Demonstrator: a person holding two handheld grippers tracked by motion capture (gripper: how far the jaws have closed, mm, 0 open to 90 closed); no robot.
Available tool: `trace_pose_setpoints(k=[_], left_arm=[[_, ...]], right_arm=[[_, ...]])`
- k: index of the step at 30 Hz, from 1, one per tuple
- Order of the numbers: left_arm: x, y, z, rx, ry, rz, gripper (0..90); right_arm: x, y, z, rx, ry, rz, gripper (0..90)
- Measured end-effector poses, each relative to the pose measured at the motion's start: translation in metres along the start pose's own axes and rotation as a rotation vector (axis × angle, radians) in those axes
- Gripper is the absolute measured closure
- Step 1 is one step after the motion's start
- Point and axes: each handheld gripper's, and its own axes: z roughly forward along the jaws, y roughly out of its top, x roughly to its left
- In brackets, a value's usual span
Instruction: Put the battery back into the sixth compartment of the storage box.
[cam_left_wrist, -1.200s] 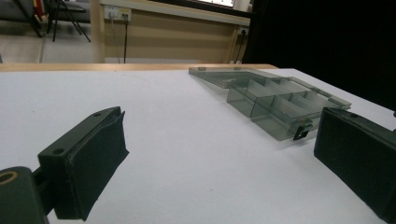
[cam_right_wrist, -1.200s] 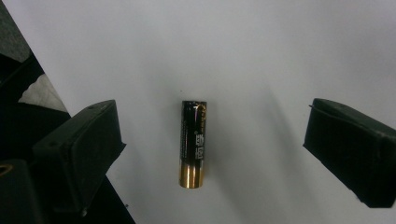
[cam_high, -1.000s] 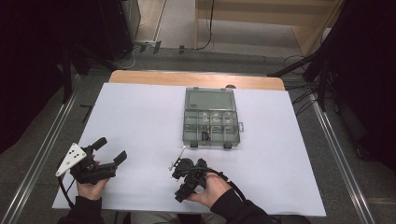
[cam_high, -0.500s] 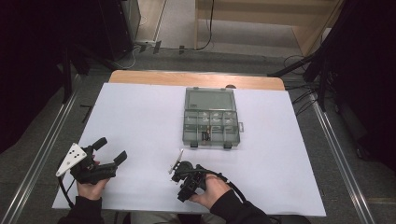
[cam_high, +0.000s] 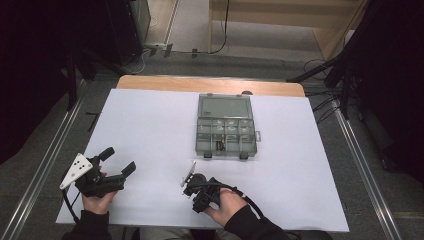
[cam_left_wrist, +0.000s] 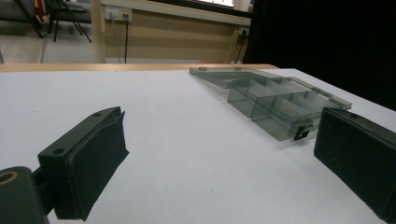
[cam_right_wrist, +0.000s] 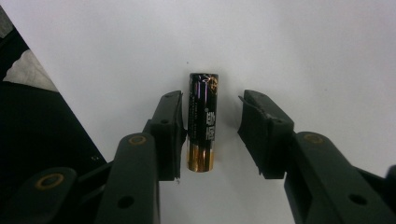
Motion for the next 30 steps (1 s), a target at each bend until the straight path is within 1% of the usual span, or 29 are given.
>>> trace_pose_setpoints(k=[3,4,7,8,18,22,24,29,30], left_arm=[[0.000,0.000,0.000,0.000,0.000,0.000,2.3],[0.000,0.000,0.000,-0.001,0.000,0.000,2.3],[0.000,0.000,0.000,0.000,0.001,0.000,2.3],[0.000,0.000,0.000,0.000,0.000,0.000,2.3],[0.000,0.000,0.000,0.000,-0.001,0.001,2.3],[0.000,0.000,0.000,0.001,0.000,0.001,2.3],[0.000,0.000,0.000,0.000,-0.001,0.001,2.3],[0.000,0.000,0.000,0.001,-0.002,0.000,2.3],[0.000,0.000,0.000,0.000,-0.002,0.000,2.3]], right_arm=[[-0.001,0.000,0.000,0.001,0.006,0.001,66.8],[-0.001,0.000,0.000,0.004,0.011,0.003,70.4],[0.000,0.000,0.001,0.010,0.019,0.004,75.3],[0.000,0.000,0.001,0.011,0.019,-0.003,76.2],[0.000,0.000,0.000,0.016,0.021,-0.010,77.6],[-0.001,0.001,-0.002,0.002,0.023,0.008,77.6],[-0.002,0.001,-0.004,-0.006,0.024,0.008,77.7],[-0.008,0.000,-0.010,-0.034,0.029,0.045,77.7],[-0.010,0.000,-0.012,-0.042,0.036,0.059,77.7]])
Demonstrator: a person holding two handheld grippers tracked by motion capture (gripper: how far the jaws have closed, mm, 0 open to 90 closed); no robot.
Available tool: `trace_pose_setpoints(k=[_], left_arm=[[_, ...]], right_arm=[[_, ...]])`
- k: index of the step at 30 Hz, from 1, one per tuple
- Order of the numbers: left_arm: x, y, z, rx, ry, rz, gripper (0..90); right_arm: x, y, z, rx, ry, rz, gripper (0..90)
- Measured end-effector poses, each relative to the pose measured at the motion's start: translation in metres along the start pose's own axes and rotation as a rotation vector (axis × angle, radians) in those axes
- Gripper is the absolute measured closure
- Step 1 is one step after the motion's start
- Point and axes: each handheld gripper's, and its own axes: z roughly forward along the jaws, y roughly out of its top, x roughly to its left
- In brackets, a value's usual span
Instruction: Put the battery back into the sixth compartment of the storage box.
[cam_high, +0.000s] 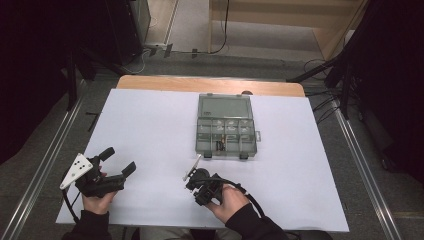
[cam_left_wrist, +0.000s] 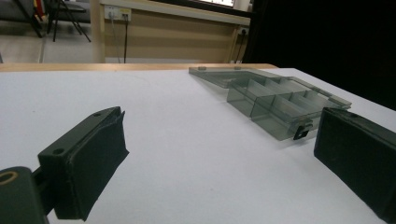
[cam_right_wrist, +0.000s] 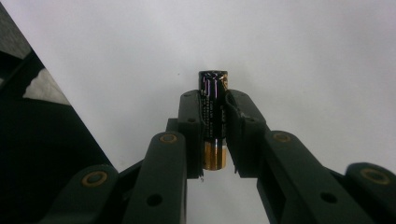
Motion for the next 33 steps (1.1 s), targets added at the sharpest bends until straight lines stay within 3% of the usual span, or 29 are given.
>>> trace_pose_setpoints(k=[6,10,20,24,33], left_arm=[[0.000,0.000,0.000,0.002,0.001,0.000,2.3],[0.000,0.000,0.000,0.003,-0.001,0.001,2.3],[0.000,0.000,0.000,0.003,0.000,0.000,2.2],[0.000,0.000,0.000,0.001,0.000,0.000,2.3],[0.000,0.000,0.000,0.001,0.000,0.000,2.3]], right_arm=[[-0.014,-0.001,-0.010,-0.051,0.012,0.049,77.7],[-0.023,-0.001,-0.013,-0.081,-0.007,0.100,77.7],[-0.051,-0.005,-0.027,-0.189,0.035,0.191,77.8],[-0.061,-0.007,-0.037,-0.244,0.048,0.218,77.8],[-0.072,-0.008,-0.052,-0.313,0.052,0.251,77.7]])
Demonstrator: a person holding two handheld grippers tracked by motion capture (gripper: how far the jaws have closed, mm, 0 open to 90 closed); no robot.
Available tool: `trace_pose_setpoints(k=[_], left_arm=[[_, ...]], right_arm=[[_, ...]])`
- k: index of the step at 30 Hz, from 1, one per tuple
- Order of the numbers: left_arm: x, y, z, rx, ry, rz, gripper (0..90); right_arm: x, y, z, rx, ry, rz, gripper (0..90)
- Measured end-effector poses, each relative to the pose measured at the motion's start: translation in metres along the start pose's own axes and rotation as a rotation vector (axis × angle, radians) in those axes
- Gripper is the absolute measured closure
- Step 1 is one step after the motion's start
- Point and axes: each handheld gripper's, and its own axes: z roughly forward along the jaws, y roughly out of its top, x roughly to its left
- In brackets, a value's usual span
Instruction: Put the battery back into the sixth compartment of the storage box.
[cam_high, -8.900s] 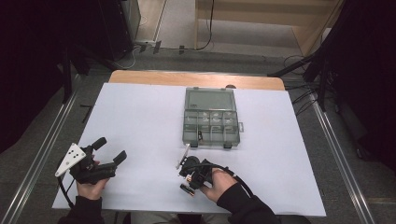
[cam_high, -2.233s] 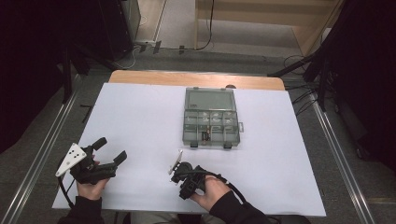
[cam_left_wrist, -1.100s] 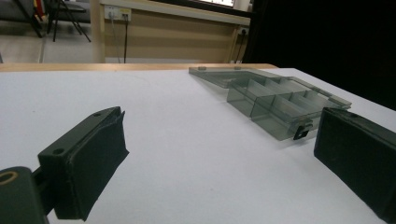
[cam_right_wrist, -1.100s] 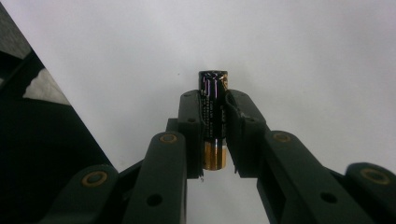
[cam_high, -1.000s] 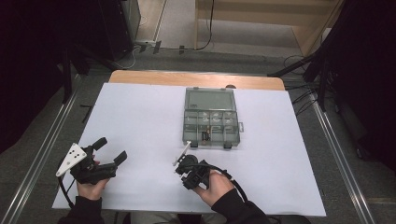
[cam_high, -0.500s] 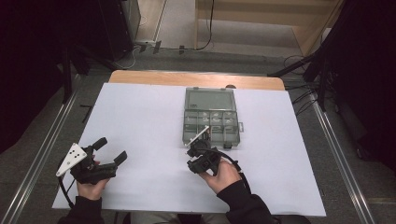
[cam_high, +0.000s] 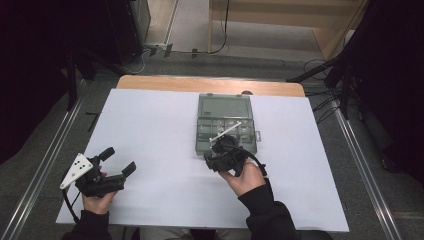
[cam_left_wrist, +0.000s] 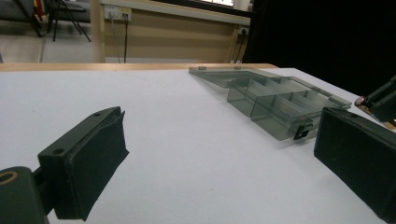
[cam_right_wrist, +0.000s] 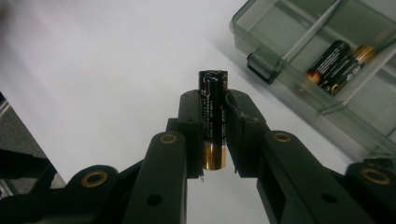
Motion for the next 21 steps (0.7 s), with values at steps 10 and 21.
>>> trace_pose_setpoints(k=[10,21], left_arm=[[0.000,0.000,0.000,-0.001,0.000,0.000,2.3],[0.000,0.000,-0.001,-0.001,0.001,0.000,2.2]], right_arm=[[-0.023,0.013,-0.006,-0.059,-0.011,0.075,77.8],[-0.058,0.018,0.006,-0.144,0.009,0.269,77.7]])
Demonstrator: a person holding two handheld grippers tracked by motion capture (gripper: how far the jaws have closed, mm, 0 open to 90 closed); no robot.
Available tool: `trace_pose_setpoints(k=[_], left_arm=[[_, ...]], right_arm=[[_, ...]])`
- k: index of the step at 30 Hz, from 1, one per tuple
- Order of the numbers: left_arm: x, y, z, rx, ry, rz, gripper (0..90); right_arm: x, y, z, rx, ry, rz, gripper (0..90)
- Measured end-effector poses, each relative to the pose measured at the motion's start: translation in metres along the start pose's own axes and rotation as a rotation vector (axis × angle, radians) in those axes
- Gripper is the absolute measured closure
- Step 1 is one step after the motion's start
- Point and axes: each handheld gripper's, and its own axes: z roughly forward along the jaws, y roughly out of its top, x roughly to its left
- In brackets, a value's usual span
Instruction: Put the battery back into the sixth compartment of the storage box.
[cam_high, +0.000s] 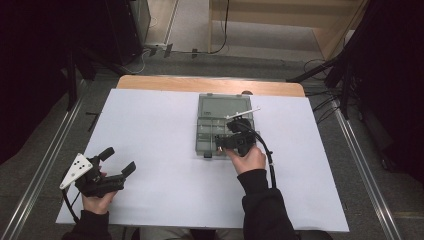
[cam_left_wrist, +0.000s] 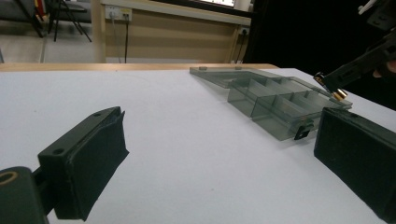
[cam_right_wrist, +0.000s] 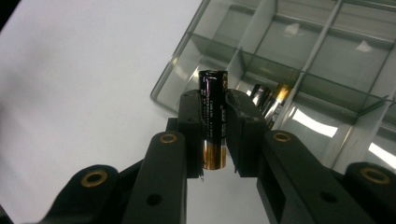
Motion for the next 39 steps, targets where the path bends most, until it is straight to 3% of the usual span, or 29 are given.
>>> trace_pose_setpoints(k=[6,19,21,23,27,30,37,39], left_arm=[[0.000,0.000,0.000,0.000,-0.001,0.000,2.2],[0.000,0.000,0.000,-0.004,0.001,-0.001,2.3],[0.000,0.000,0.000,-0.004,0.001,0.000,2.3],[0.000,0.000,0.000,-0.004,0.001,0.000,2.3],[0.000,0.000,0.000,-0.003,0.001,0.000,2.3],[0.000,0.000,0.000,-0.003,0.000,0.000,2.3],[0.000,0.000,0.000,-0.004,0.001,0.001,2.3],[0.000,0.000,0.000,-0.003,0.000,0.001,2.3]], right_arm=[[-0.019,0.002,0.008,-0.046,0.058,0.119,77.8],[-0.023,0.006,0.025,-0.042,0.068,0.202,77.7],[-0.025,0.006,0.029,-0.028,0.082,0.217,70.8],[-0.025,0.005,0.033,-0.005,0.080,0.213,66.1],[-0.025,0.002,0.031,-0.021,0.067,0.188,58.9],[-0.022,0.001,0.030,-0.031,0.066,0.153,46.9],[-0.017,0.000,0.030,-0.061,0.132,0.062,25.9],[-0.015,0.000,0.030,-0.073,0.131,0.035,20.2]])
